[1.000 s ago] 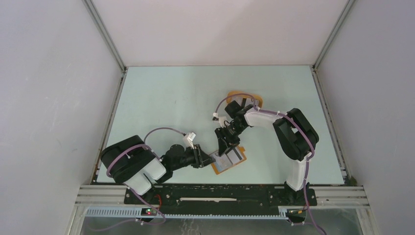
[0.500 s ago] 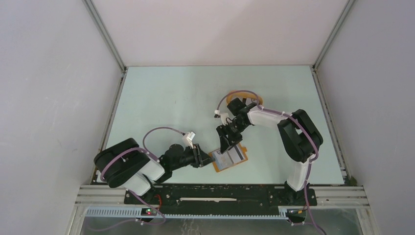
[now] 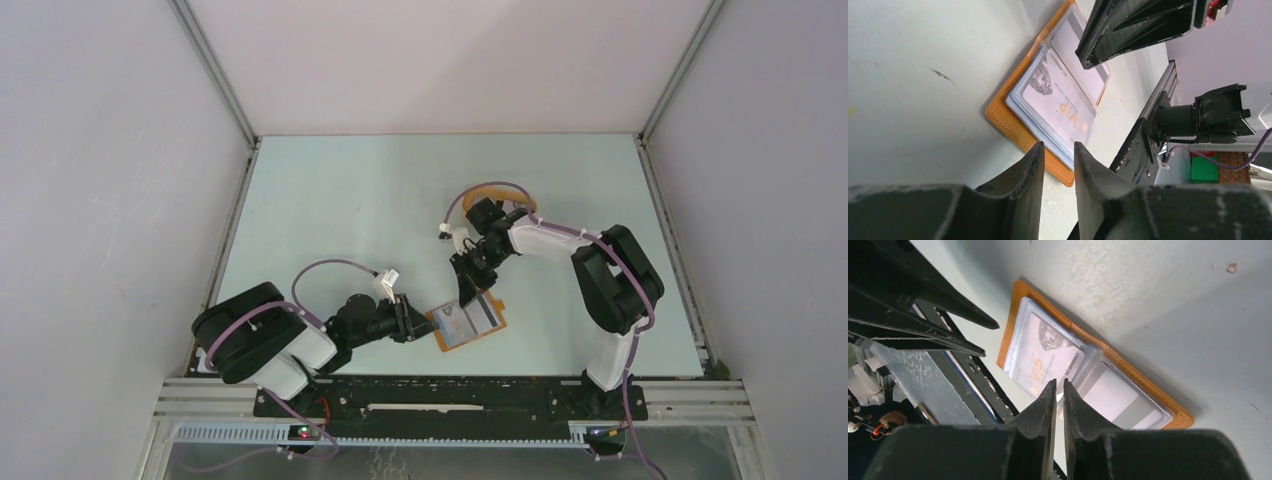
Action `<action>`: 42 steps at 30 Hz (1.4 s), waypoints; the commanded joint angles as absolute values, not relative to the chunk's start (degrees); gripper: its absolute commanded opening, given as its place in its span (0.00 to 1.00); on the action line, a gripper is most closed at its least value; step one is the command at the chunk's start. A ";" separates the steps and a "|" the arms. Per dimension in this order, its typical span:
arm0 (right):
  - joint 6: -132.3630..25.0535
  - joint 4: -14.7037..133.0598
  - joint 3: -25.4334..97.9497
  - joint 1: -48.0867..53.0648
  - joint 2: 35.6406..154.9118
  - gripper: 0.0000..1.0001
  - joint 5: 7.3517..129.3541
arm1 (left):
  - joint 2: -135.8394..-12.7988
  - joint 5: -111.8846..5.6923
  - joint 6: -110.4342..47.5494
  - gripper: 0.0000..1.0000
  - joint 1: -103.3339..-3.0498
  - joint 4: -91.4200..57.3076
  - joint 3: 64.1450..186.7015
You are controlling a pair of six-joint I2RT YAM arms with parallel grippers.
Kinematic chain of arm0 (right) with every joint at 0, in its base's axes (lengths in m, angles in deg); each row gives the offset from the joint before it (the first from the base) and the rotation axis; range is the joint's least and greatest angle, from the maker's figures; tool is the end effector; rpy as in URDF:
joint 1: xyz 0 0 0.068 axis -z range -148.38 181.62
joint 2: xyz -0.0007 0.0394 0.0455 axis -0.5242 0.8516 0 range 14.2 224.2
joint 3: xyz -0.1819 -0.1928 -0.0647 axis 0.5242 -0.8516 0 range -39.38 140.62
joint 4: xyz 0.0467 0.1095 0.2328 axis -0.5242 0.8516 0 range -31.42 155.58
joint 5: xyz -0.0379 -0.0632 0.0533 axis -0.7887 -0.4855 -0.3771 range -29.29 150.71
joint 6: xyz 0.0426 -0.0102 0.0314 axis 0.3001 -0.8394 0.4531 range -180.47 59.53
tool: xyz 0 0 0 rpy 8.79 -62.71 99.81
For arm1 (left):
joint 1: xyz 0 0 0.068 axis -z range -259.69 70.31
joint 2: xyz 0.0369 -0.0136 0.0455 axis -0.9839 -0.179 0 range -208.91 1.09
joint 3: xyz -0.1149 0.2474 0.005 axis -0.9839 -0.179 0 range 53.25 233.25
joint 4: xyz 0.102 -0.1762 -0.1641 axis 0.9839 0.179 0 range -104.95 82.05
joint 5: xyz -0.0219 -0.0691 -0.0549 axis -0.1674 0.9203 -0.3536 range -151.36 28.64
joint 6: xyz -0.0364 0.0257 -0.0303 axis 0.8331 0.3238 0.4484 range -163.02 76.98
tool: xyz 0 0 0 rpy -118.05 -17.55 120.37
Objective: Put the credit cards into the card holder
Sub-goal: Insert the credit card into the card holder.
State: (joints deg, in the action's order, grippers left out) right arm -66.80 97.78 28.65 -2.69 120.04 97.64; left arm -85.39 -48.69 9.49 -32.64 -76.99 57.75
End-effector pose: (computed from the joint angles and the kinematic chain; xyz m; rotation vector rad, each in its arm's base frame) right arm 0.2735 0.2123 0.1648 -1.1137 2.6898 1.0224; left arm 0.1303 -0.1514 0.1057 0.0650 2.1665 -1.3115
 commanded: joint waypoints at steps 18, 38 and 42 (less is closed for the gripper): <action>-67.05 100.02 32.02 -4.49 126.37 0.15 92.66 | -88.64 -47.98 9.77 0.36 -32.56 -82.80 58.84; -67.06 100.02 32.08 -4.77 126.87 0.15 92.70 | -90.57 -47.83 10.85 0.15 -32.28 -84.06 60.79; -67.06 100.06 32.09 -4.77 126.87 0.15 92.63 | -91.33 -47.25 10.69 0.15 -32.28 -84.00 61.85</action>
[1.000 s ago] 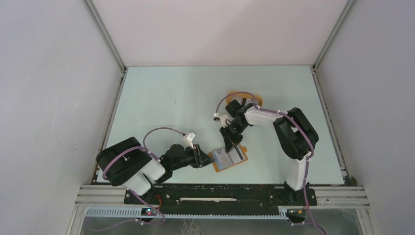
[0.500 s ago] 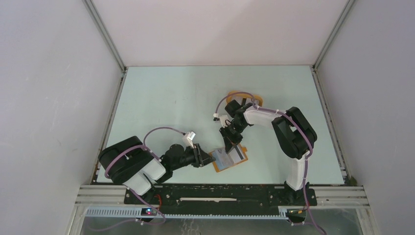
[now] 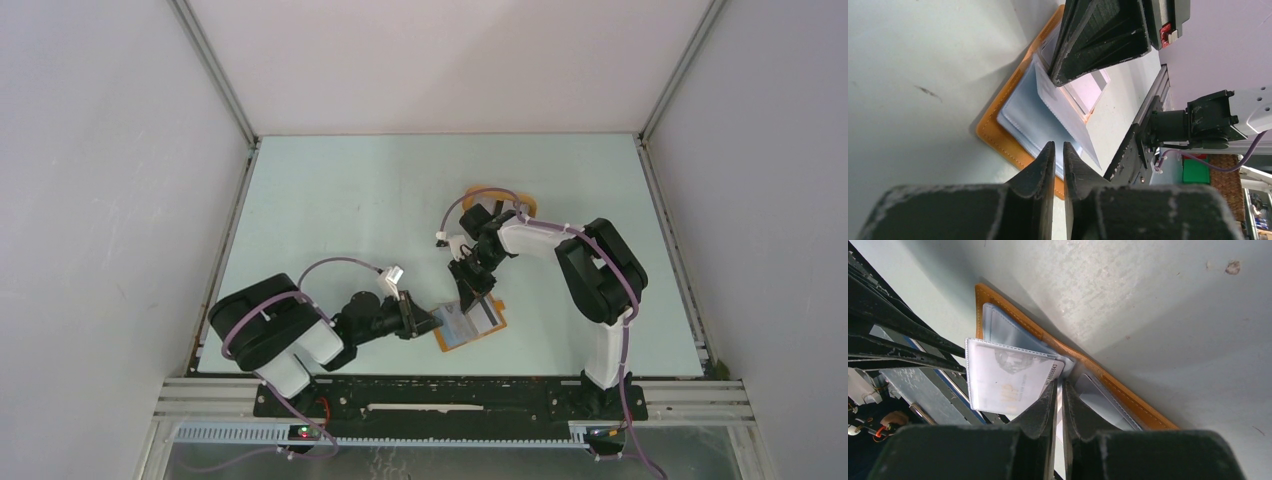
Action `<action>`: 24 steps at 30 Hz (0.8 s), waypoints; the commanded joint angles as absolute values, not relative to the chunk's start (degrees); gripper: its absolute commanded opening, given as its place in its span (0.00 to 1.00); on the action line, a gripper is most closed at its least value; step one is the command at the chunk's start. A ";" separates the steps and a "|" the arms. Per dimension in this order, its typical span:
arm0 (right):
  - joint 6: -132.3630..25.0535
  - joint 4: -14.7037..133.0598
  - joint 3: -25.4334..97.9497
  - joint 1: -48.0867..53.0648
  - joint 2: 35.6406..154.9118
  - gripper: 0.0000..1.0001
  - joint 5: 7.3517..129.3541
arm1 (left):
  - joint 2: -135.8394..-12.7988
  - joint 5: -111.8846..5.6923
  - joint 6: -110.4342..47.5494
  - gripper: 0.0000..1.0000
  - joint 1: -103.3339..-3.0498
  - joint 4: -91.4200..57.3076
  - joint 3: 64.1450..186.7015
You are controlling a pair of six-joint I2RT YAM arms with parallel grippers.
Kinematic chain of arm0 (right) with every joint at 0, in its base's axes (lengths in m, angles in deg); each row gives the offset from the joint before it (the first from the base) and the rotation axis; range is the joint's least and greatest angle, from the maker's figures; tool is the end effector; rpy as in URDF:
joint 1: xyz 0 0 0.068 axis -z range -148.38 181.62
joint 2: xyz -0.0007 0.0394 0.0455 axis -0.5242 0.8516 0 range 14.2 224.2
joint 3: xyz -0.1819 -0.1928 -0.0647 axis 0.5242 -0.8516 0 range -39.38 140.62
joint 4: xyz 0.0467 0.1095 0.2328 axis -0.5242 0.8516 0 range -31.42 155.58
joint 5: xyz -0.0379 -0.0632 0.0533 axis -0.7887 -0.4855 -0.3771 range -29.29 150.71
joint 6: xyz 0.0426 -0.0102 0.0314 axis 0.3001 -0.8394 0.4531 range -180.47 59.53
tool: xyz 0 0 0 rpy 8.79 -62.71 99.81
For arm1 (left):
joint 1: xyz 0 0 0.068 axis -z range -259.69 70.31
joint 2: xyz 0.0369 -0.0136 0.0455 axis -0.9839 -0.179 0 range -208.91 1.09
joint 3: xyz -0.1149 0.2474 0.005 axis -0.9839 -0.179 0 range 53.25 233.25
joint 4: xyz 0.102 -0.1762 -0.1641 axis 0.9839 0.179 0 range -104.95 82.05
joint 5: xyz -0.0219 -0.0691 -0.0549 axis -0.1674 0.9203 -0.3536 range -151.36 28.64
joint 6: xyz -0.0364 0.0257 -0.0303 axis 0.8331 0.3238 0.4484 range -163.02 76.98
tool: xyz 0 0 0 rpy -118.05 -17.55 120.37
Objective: Put the credit cards into the card holder
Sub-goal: Insert the credit card into the card holder.
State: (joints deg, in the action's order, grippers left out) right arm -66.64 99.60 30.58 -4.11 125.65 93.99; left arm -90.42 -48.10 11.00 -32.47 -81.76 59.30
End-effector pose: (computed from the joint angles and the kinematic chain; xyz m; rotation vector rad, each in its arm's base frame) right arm 0.2756 0.2222 0.1390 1.1198 -2.7624 -0.9107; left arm 0.1361 -0.1590 0.1032 0.0515 2.1540 -1.3498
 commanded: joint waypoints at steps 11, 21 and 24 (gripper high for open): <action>-67.24 100.51 32.51 -4.47 125.94 0.16 93.45 | -94.83 -46.23 10.42 0.15 -32.31 -83.32 65.27; -68.86 101.91 33.47 -0.75 118.88 0.24 94.37 | -93.69 -45.15 8.70 0.17 -32.21 -77.65 70.09; -69.27 102.30 33.45 2.60 115.73 0.26 95.44 | -93.95 -44.69 8.00 0.18 -32.14 -75.48 71.87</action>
State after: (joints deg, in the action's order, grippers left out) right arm -67.52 101.35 31.39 -1.51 123.03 94.21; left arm -94.57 -45.87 10.41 -32.45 -77.98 68.28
